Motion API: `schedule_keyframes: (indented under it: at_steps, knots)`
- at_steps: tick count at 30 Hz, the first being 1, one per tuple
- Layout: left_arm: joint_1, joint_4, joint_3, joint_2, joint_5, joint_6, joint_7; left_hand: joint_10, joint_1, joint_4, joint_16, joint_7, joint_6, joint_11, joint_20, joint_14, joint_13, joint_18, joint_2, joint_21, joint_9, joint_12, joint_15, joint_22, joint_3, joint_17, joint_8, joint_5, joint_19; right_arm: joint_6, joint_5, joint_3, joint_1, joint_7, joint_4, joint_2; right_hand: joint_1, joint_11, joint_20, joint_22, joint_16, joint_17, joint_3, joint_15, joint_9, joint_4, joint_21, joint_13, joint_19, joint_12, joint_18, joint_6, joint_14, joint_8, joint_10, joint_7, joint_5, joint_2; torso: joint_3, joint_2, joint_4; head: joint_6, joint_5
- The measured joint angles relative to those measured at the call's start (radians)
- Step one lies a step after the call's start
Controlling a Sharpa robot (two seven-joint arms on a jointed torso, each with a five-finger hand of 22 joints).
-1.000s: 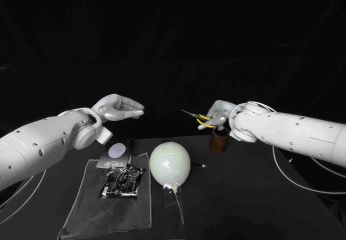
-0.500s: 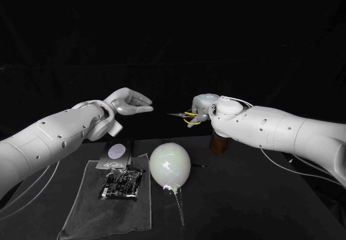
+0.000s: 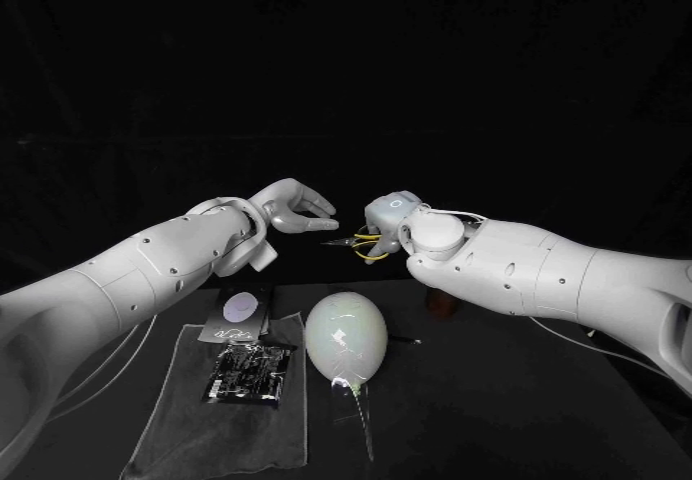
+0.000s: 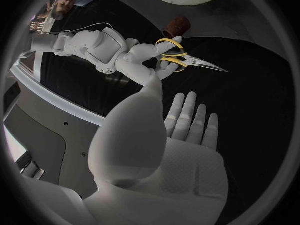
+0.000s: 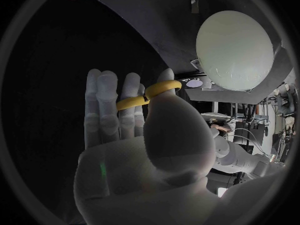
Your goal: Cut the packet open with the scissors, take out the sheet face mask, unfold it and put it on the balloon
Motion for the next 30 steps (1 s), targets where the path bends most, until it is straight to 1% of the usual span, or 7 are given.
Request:
schedule_keyframes:
  at_steps: [7, 17, 21, 23, 24, 29, 30]
  knots:
    - [0.003, -0.031, -0.001, 0.038, -0.042, 0.004, -0.018, -0.009, -0.005, -0.001, 0.000, -0.005, -0.018, 0.002, 0.002, -0.012, 0.000, 0.000, 0.005, 0.000, -0.005, -0.001, 0.002, -0.001, 0.001, -0.009, -0.004, 0.000, -0.019, 0.000, -0.059, 0.000, 0.000, -0.018, 0.044, -0.005, 0.000, 0.000, 0.004, 0.000, -0.004, -0.001, -0.003, 0.000, -0.002, 0.003, 0.000, -0.002, -0.004, -0.003, 0.000, 0.000, 0.000, -0.004, 0.000, 0.000, 0.000, 0.000, -0.0005, 0.000, 0.0001, 0.002, 0.003]
    - [0.004, -0.043, -0.003, 0.050, -0.090, 0.047, -0.050, -0.009, -0.005, -0.001, 0.000, -0.005, -0.018, 0.002, 0.005, 0.009, 0.000, 0.000, 0.005, 0.000, -0.006, -0.001, -0.001, -0.001, 0.001, 0.000, -0.004, 0.000, -0.029, -0.018, -0.106, -0.001, 0.000, -0.030, 0.092, -0.022, 0.008, 0.000, 0.004, -0.001, -0.004, -0.001, 0.001, 0.000, -0.003, 0.007, -0.004, -0.005, -0.004, -0.008, -0.001, 0.000, 0.000, -0.004, 0.000, 0.000, 0.000, -0.003, 0.0007, 0.000, -0.0006, -0.002, 0.005]
    - [0.004, -0.041, -0.004, 0.049, -0.103, 0.081, -0.065, -0.006, -0.005, -0.005, 0.001, -0.003, -0.004, -0.001, 0.005, 0.042, 0.001, 0.000, 0.005, 0.000, -0.003, -0.001, -0.003, -0.001, -0.003, 0.009, -0.004, 0.000, -0.029, -0.028, -0.121, -0.001, 0.000, -0.034, 0.099, -0.027, 0.011, 0.000, 0.004, -0.001, -0.004, -0.002, 0.001, 0.000, -0.004, 0.007, -0.004, -0.005, -0.004, -0.011, -0.001, 0.000, 0.000, -0.006, 0.000, 0.000, 0.000, -0.005, 0.0006, 0.000, -0.0005, -0.007, -0.005]
    - [0.004, -0.041, -0.004, 0.049, -0.108, 0.097, -0.071, 0.004, -0.005, -0.005, 0.010, -0.001, 0.015, -0.009, 0.005, 0.071, 0.002, 0.010, 0.005, 0.000, 0.003, 0.000, -0.007, -0.001, -0.003, 0.017, 0.000, 0.000, -0.029, -0.033, -0.126, -0.001, 0.000, -0.035, 0.103, -0.030, 0.011, 0.000, 0.004, -0.001, -0.004, -0.002, 0.001, 0.000, -0.004, 0.007, -0.004, -0.005, -0.004, -0.012, -0.001, 0.000, 0.000, -0.008, 0.000, 0.000, 0.000, -0.005, 0.0001, 0.000, -0.0003, -0.009, -0.007]
    - [0.004, -0.040, -0.004, 0.049, -0.110, 0.105, -0.074, 0.012, -0.005, -0.007, 0.014, 0.001, 0.017, -0.011, 0.005, 0.085, 0.002, 0.016, 0.005, 0.000, 0.004, 0.004, -0.010, 0.000, -0.005, 0.021, 0.002, 0.000, -0.029, -0.035, -0.129, -0.001, 0.000, -0.036, 0.106, -0.031, 0.011, 0.000, 0.004, -0.001, -0.004, -0.002, 0.001, 0.000, -0.005, 0.007, -0.004, -0.005, -0.004, -0.012, -0.001, 0.000, 0.000, -0.008, 0.000, 0.000, 0.000, -0.005, 0.0000, 0.000, -0.0001, -0.010, -0.007]
    - [0.003, -0.042, -0.004, 0.049, -0.116, 0.143, -0.086, 0.037, 0.004, -0.008, 0.025, 0.004, 0.031, -0.022, 0.005, 0.147, 0.003, 0.017, 0.014, 0.000, 0.006, 0.008, -0.019, 0.003, -0.012, 0.038, 0.010, 0.000, -0.029, -0.050, -0.140, 0.000, 0.000, -0.038, 0.120, -0.035, 0.011, 0.000, 0.004, -0.002, -0.008, -0.002, 0.001, 0.000, -0.005, 0.007, -0.004, -0.005, -0.004, -0.016, -0.001, 0.000, 0.000, -0.008, 0.000, 0.000, 0.000, -0.005, 0.0000, 0.000, 0.0002, -0.013, -0.007]
    - [0.003, -0.043, -0.004, 0.049, -0.116, 0.149, -0.087, 0.037, 0.004, -0.008, 0.025, 0.004, 0.031, -0.022, 0.005, 0.149, 0.003, 0.025, 0.014, 0.000, 0.006, 0.008, -0.021, 0.003, -0.012, 0.038, 0.010, 0.000, -0.029, -0.053, -0.142, 0.000, 0.000, -0.038, 0.122, -0.035, 0.011, 0.000, 0.004, -0.002, -0.008, -0.002, 0.001, 0.000, -0.005, 0.007, -0.004, -0.005, -0.004, -0.016, -0.002, 0.000, 0.000, -0.008, 0.000, 0.000, 0.000, -0.005, 0.0000, 0.000, 0.0003, -0.014, -0.006]
